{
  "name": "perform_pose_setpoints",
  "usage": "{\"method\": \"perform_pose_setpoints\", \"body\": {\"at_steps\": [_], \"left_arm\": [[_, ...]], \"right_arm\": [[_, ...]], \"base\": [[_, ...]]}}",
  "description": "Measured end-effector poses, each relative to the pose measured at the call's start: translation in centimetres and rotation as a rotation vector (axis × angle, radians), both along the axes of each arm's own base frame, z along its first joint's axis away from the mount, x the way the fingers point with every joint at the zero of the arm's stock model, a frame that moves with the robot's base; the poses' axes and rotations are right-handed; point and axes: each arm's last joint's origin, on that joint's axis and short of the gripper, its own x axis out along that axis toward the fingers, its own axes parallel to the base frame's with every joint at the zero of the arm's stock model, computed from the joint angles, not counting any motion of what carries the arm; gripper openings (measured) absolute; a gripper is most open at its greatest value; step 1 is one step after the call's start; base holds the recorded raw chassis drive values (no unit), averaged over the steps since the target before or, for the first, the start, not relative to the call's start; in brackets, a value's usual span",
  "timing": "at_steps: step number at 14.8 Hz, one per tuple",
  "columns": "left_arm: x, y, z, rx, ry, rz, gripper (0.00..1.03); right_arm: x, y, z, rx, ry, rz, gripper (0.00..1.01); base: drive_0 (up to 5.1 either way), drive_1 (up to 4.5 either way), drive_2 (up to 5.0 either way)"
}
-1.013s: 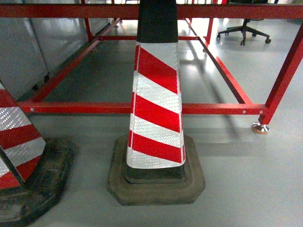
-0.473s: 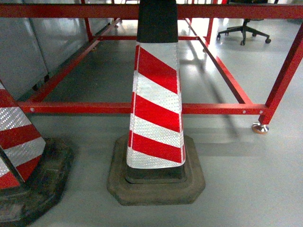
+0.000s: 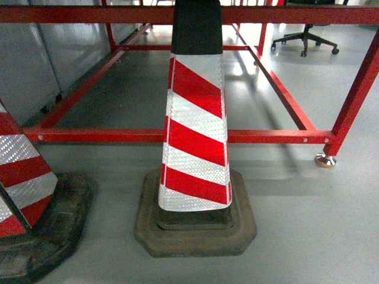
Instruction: Sort blue parts and orange caps into right shelf containers
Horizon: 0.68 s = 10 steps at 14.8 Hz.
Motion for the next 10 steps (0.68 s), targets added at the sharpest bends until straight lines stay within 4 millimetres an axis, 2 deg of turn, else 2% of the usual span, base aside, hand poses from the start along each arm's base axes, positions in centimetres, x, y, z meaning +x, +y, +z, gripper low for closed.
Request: {"method": "perform_pose_setpoints", "body": {"at_steps": [10], "left_arm": [[0.0, 0.0, 0.02, 0.01, -0.002, -0.001, 0.98]], "right_arm": [[0.0, 0.0, 0.02, 0.007, -0.002, 0.0, 0.98]], "base": [[0.0, 0.0, 0.0]]}}
